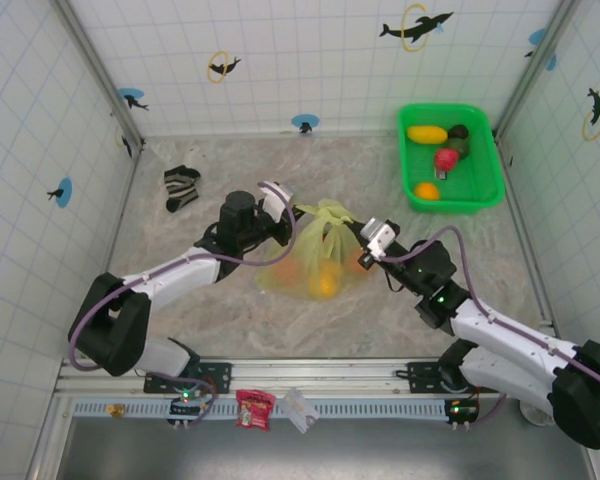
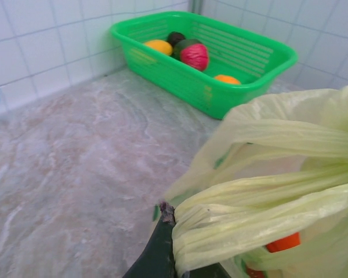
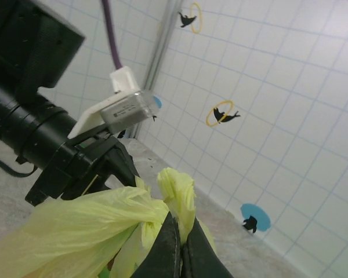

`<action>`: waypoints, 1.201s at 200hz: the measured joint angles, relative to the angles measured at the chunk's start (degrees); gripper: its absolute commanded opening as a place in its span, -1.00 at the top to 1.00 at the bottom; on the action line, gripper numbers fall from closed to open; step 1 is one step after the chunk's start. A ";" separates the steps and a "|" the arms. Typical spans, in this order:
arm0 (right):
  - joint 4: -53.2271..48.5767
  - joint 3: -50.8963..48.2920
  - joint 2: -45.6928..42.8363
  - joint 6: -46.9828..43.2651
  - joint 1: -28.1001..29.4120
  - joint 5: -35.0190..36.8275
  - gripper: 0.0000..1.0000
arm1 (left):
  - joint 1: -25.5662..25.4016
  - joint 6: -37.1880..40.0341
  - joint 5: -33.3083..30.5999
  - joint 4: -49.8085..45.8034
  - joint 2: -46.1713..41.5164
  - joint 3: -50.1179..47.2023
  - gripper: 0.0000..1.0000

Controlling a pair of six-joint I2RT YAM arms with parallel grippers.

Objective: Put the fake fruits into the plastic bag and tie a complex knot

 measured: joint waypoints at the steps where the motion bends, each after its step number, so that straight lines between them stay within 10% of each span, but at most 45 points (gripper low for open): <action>1: 0.00 -0.04 -0.04 0.26 -0.04 0.13 1.00 | 0.00 0.00 -0.44 -0.02 -0.09 -0.04 1.00; 97: -1.31 -8.24 -6.84 23.06 -4.98 8.41 1.00 | -0.66 -0.24 -17.53 0.17 -3.23 -3.37 1.00; 240: -5.66 -7.45 -6.95 38.77 -20.96 6.05 1.00 | 4.13 -3.17 -24.06 3.93 -9.05 -9.20 1.00</action>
